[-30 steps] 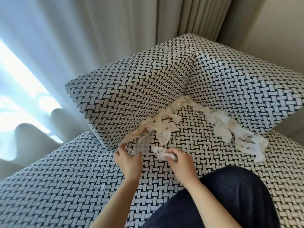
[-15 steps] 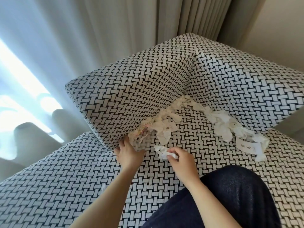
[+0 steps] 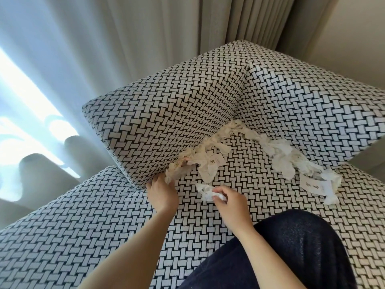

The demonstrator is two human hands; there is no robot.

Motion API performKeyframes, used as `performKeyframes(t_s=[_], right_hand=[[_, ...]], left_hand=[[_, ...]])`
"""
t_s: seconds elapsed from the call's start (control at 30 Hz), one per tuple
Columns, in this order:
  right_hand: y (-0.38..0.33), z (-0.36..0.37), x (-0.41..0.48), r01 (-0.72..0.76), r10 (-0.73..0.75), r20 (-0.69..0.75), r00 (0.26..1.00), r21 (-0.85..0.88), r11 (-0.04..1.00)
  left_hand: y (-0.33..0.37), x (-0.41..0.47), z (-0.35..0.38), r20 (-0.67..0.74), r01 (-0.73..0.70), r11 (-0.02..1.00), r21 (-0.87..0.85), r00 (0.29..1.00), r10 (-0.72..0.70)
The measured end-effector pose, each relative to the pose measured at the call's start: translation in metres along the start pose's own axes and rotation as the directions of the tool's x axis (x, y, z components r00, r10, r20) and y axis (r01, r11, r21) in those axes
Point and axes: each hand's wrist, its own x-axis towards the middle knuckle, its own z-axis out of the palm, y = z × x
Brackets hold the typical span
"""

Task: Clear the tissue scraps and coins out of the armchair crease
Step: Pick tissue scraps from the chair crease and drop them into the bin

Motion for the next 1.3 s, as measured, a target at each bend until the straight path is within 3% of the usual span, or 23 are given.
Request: performKeyframes(t_s=[0.63,0.9,1.3], right_hand=[[0.005,0.0,0.003,-0.044,0.049,-0.083,0.995,0.061,0.997],[0.003,-0.002,0.002,-0.064,0.076,-0.13,0.989,0.095,0.993],[0.0,-0.007,-0.001,-0.078,0.103,-0.205,0.973,0.125,0.989]], left_hand=[[-0.014,-0.036,-0.006,0.033,-0.179,0.951,-0.251,0.981,0.193],[-0.03,-0.054,-0.008,0.027,-0.343,0.924,-0.167,0.936,0.352],[-0.011,-0.092,-0.014,0.156,-0.33,0.88,-0.34,0.903,0.399]])
